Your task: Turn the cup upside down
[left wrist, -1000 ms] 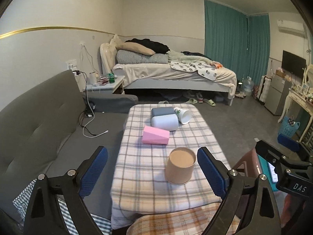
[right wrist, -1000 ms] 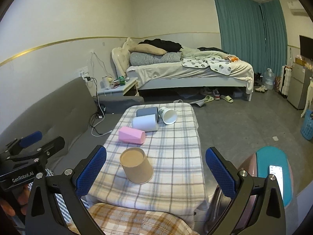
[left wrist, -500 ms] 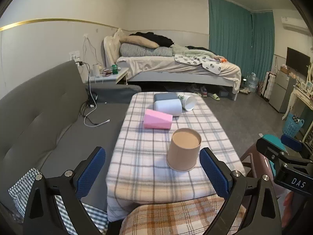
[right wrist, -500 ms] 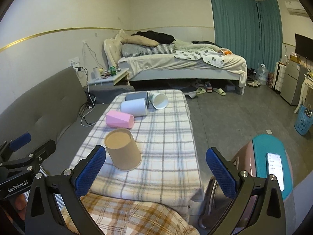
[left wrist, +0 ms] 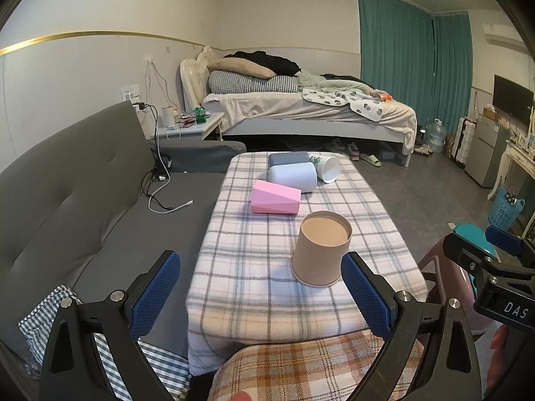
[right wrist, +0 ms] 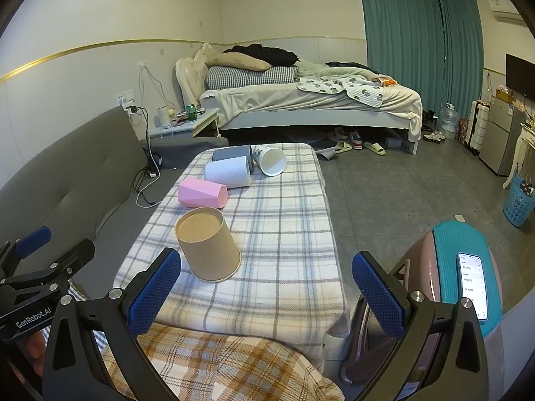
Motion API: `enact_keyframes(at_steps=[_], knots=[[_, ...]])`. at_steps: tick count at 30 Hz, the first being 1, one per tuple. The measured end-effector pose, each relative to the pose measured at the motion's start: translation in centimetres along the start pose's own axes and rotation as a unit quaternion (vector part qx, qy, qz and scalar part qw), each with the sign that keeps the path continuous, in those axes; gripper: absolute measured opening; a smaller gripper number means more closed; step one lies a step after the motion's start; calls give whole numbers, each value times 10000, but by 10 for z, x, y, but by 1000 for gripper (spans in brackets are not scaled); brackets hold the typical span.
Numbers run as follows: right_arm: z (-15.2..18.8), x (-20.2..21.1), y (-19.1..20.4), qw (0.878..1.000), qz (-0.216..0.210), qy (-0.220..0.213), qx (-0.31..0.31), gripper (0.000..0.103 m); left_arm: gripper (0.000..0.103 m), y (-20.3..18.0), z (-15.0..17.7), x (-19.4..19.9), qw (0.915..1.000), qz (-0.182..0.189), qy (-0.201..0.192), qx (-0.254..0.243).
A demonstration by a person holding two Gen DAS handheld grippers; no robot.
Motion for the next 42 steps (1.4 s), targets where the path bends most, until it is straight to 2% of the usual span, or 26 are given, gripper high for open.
enact_keyframes(at_steps=[42], knots=[[8, -6, 3, 9999, -53, 131, 76, 103, 100, 1, 4, -2, 10000, 35, 87, -16]])
Point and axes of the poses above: each gripper's, at about its wrist camera, not at the fingertips, and x roughly against the way its jaws point, y to its left, z to its underside, the point moved 1 cm from there along -x, roughly the way its jaws point, and after that the axes turned 13 degrees about -z, right-handed, at the moved point
